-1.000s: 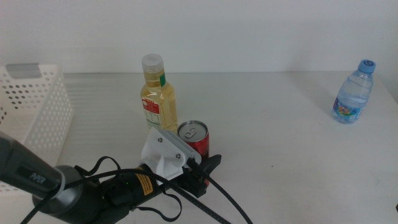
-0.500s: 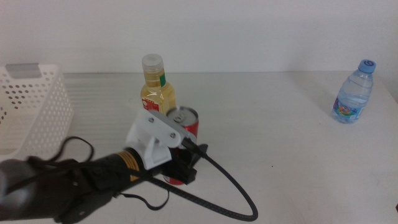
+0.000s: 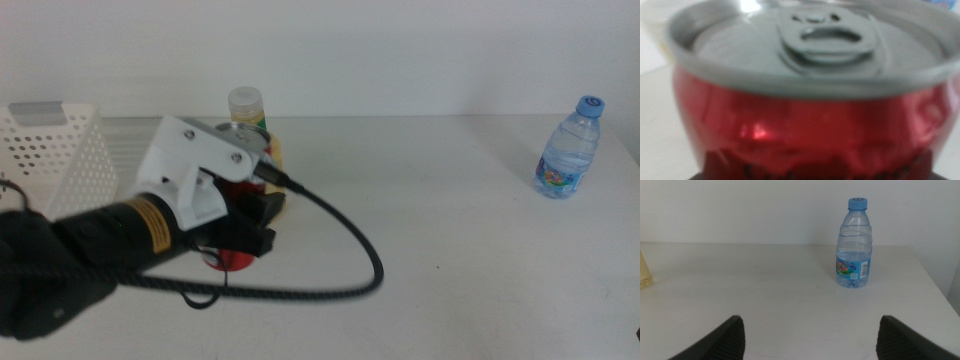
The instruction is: Use arms to grab the bottles and put them into the dustbin to the left of the table.
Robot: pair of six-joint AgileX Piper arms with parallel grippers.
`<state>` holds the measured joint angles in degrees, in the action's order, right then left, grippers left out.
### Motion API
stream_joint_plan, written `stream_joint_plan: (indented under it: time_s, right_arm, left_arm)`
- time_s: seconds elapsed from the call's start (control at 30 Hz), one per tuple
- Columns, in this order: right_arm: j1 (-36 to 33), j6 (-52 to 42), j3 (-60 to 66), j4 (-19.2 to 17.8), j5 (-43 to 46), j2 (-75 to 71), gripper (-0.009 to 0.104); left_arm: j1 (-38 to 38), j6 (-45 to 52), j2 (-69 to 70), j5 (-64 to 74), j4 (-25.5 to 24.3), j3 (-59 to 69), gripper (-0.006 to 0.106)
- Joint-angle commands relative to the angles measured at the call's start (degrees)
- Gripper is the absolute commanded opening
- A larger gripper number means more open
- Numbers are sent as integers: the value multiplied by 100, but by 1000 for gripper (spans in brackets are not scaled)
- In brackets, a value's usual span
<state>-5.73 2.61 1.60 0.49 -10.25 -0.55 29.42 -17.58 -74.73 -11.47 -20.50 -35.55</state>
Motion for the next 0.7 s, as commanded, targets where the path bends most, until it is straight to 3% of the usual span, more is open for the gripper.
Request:
stream_joint_plan:
  time_s: [0.0,0.13,0.23,0.47,0.67]
  right_arm:
    - [30,-56,-48,-49,436,-155,72]
    - [30,-56,-48,-49,436,-155,72]
    - [30,-56,-48,-49,436,-155,72]
    - [30,-56,-48,-49,436,-155,72]
    - [30,-56,-48,-49,436,-155,72]
  left_arm:
    - [3,-100,369,256,138,-448,-5]
    - [-107,135,402,2073,145,-1170,-5]
    - [-368,446,394,2609,305,-1570,-5]
    - [-1598,1642,387,3667,1652,-2452,-5]
    - [-2680,2777,120,5066,2457,-3295,-5]
